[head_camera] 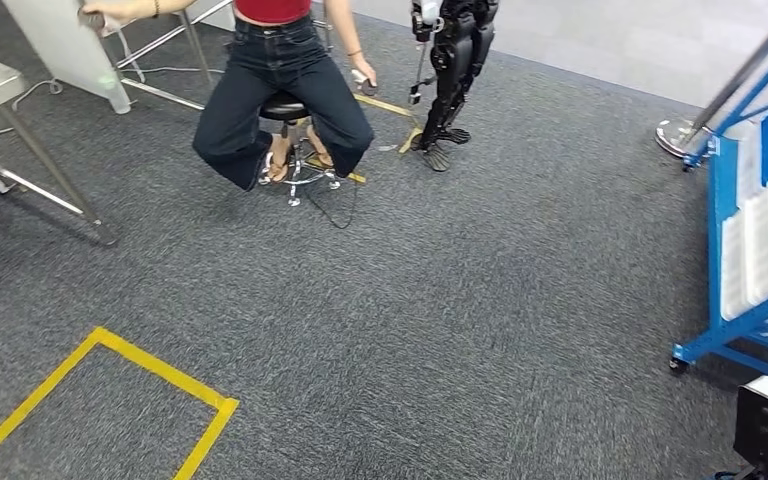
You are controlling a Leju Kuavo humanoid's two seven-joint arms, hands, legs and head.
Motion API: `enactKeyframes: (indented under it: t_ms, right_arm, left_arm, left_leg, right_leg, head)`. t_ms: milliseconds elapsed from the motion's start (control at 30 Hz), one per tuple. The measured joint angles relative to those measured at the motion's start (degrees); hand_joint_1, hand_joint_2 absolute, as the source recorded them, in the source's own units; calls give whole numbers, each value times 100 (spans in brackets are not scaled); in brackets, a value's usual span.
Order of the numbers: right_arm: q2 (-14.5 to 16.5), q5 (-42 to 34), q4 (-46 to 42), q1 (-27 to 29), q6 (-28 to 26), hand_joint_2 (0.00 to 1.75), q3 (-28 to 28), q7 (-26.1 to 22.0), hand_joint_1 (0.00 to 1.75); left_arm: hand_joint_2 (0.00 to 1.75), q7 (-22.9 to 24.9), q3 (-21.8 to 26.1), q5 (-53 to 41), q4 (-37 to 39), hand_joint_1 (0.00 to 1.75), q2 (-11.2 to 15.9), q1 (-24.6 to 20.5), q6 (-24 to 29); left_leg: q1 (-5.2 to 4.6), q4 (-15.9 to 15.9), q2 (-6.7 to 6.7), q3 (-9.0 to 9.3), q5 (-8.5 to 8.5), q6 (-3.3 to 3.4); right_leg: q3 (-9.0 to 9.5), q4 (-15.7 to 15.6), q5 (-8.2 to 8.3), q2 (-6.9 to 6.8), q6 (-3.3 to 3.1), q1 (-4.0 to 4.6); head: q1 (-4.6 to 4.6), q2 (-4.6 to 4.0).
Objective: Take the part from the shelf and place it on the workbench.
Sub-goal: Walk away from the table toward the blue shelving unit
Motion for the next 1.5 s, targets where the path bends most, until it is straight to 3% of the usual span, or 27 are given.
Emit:
enactKeyframes:
  t_ms: [67,133,167,233,300,367,433,467,500,533,600,667,733,800,867,933,967,1000,1033,1100,1167,1233,1300,1367,1433,1467,1500]
  right_arm:
    - [-148,-15,558,-96,2,0,-112,-76,0]
    - [-287,-8,1157,-232,-8,0,-185,-145,0]
    - [-358,22,1496,-306,-22,0,-215,-172,0]
    - [-499,117,2192,-439,-63,0,-261,-197,0]
    - [-617,204,2906,-567,-164,0,-290,-199,0]
    - [-683,279,3585,-713,-306,0,-297,-188,0]
    - [-754,370,4264,-829,-456,0,-295,-75,0]
    - [-798,423,4608,-863,-539,0,-295,40,0]
    - [-844,477,4952,-886,-618,0,-295,174,0]
    - [-880,522,5260,-898,-690,0,-295,290,0]
    - [-932,577,5772,-908,-792,0,-296,414,0]
    - [-981,603,6138,-914,-833,0,-297,464,0]
    - [-1056,643,6455,-907,-839,0,-298,671,0]
    - [-1114,694,6740,-876,-838,0,-304,993,0]
    - [-1134,731,6973,-846,-841,0,-327,1266,0]
    - [-1128,771,7170,-803,-854,0,-355,1524,0]
    - [-1119,795,7258,-771,-863,0,-368,1669,0]
    - [-1111,816,7334,-741,-873,0,-379,1827,0]
    - [-1106,838,7400,-720,-880,0,-390,1992,0]
    - [-1099,903,7503,-711,-870,0,-401,2332,0]
    - [-1079,975,7581,-717,-826,0,-402,2630,0]
    - [-1055,1000,7645,-708,-744,0,-405,2876,0]
    - [-1026,992,7691,-692,-662,0,-419,3059,0]
    - [-991,993,7715,-691,-623,0,-432,3156,0]
    - [-957,1025,7742,-698,-568,0,-434,3271,0]
    - [-936,1050,7760,-697,-518,0,-434,3364,0]
    - [-918,1078,7779,-691,-467,0,-434,3455,0]
  left_arm:
    - [0,-13,33,59,0,0,-16,-5,38]
    - [0,-41,68,115,0,0,-41,-2,81]
    - [0,-59,84,144,0,0,-55,-2,103]
    - [0,-86,117,187,0,0,-89,-7,146]
    - [0,-101,138,215,1,0,-116,-7,174]
    - [0,-106,159,226,2,0,-128,12,180]
    - [0,-115,189,233,2,0,-132,33,180]
    - [0,-127,202,235,2,0,-131,40,179]
    - [0,-144,210,237,2,0,-131,47,177]
    - [0,-163,215,234,2,0,-131,52,175]
    - [0,-192,221,227,2,0,-129,61,169]
    - [0,-204,225,220,2,0,-128,64,165]
    - [0,-209,227,202,2,0,-131,61,163]
    - [0,-216,227,167,2,0,-127,58,162]
    - [0,-225,226,130,1,0,-114,74,151]
    - [0,-228,226,98,0,0,-99,99,124]
    - [0,-228,226,82,0,0,-94,107,101]
    - [0,-231,225,65,0,0,-89,111,81]
    - [0,-236,223,46,0,0,-87,112,62]
    - [0,-246,219,17,0,0,-79,113,28]
    - [0,-254,214,-3,0,0,-64,112,4]
    - [0,-253,206,-31,0,0,-56,104,-8]
    - [0,-239,197,-64,2,0,-60,99,-10]
    - [0,-220,193,-85,7,0,-62,108,1]
    - [0,-192,187,-106,9,0,-58,122,49]
    - [0,-171,184,-123,9,0,-56,128,86]
    - [0,-145,179,-144,10,0,-56,133,127]
  left_leg:
    - [-15,-4,130,26,-10,-13]
    - [-36,-16,244,70,-37,-60]
    - [-39,-30,307,95,-49,-92]
    - [-24,-44,393,130,-72,-164]
    - [-4,158,151,65,-238,-223]
    - [4,823,-215,-233,-630,-245]
    - [4,1521,-328,-594,-898,-248]
    - [6,1616,-336,-670,-861,-248]
    - [12,1465,-343,-630,-698,-247]
    - [25,1114,-376,-490,-460,-247]
    - [59,343,-594,-166,-82,-241]
    - [48,48,-711,-47,4,-205]
    - [18,26,-590,-42,24,-127]
    - [18,-20,-479,-21,55,-36]
    - [9,-44,-357,-12,63,22]
    - [-11,-43,-219,-18,55,39]
    - [-16,-42,-153,-18,49,38]
    - [-17,-41,-91,-14,43,31]
    - [-17,-40,-32,-4,34,18]
    - [-34,-36,76,35,-1,-36]
    - [-58,-36,168,88,-47,-118]
    - [-50,-56,255,144,-77,-194]
    - [-17,44,126,127,-182,-263]
    - [4,554,-164,-102,-509,-298]
    - [5,1290,-302,-475,-846,-298]
    - [5,1510,-321,-608,-883,-294]
    - [5,1521,-327,-645,-800,-285]
  right_leg:
    - [496,-883,297,-231,27,17]
    - [767,-1404,472,-456,-29,64]
    - [768,-1439,500,-475,-70,89]
    - [767,-1482,545,-341,-142,79]
    - [789,-1522,597,-204,-223,10]
    - [791,-1530,628,-68,-279,-19]
    - [778,-1526,636,77,-300,-6]
    - [778,-1523,638,148,-303,-2]
    - [782,-1517,637,223,-302,-2]
    - [787,-1506,633,298,-295,-5]
    - [768,-1465,616,429,-260,5]
    - [714,-1436,613,529,-198,20]
    - [655,-1435,624,613,-126,15]
    - [545,-1260,535,475,-98,18]
    - [243,-640,245,200,-132,25]
    - [-138,132,-50,80,-146,11]
    - [-220,304,-94,57,-121,-3]
    - [-171,224,-41,35,-77,-18]
    - [5,-94,84,-6,-23,-32]
    - [491,-954,363,-235,40,-40]
    - [720,-1359,482,-383,-13,-6]
    - [713,-1369,490,-298,-108,28]
    - [732,-1389,511,-185,-188,-11]
    - [754,-1400,536,-78,-276,-41]
    - [753,-1397,539,33,-331,-4]
    - [755,-1395,538,98,-338,14]
    - [760,-1392,536,165,-340,26]
  head:
    - [-4,0]
    - [-10,0]
    - [-15,0]
    - [-16,0]
    - [-28,0]
    - [-46,0]
    - [-54,0]
    - [-54,0]
    - [-55,0]
    - [-54,0]
    - [-54,0]
    - [-51,0]
    - [-49,1]
    - [-40,1]
    - [-22,0]
    - [-13,1]
    - [-13,1]
    - [-12,1]
    - [-12,1]
    - [-11,1]
    - [-24,0]
    - [-37,0]
    - [-49,0]
    - [-62,0]
    - [-64,0]
    - [-64,0]
    - [-64,0]
